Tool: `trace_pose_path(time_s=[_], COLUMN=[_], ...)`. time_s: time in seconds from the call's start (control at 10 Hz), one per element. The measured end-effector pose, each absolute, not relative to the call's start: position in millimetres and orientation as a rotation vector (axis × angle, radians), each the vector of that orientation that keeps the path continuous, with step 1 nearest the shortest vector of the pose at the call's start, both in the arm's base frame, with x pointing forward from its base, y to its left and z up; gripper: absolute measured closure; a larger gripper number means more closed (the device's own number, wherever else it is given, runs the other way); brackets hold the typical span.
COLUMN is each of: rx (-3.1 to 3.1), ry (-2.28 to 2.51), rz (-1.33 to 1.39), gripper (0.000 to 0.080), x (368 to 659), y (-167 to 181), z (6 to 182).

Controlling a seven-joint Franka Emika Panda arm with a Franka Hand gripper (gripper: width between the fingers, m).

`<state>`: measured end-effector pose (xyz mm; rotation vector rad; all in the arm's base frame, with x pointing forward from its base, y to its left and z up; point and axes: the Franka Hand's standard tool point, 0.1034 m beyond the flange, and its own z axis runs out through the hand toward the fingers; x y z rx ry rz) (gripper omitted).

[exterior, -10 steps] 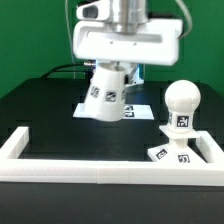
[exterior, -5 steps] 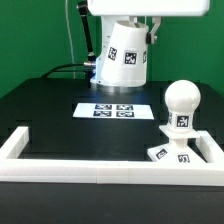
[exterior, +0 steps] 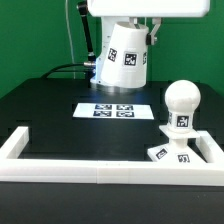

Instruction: Assemble lamp

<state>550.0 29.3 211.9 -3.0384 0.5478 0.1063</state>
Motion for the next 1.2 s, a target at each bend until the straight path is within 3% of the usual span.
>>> trace_pose_path(time_s=[0.3, 0.6, 0.8, 1.2], rx=[-3.014, -3.013, -3.019, -3.044], ry=[0.601, 0.61, 0.603, 0.554], rz=[0.068, 0.027, 0.025, 0.005], gripper=[0.0755, 0.0755, 0.0755, 0.0755], x=[570, 589, 591, 594], y=[57, 91, 104, 128], z=[235.3, 241.8, 235.0, 204.8])
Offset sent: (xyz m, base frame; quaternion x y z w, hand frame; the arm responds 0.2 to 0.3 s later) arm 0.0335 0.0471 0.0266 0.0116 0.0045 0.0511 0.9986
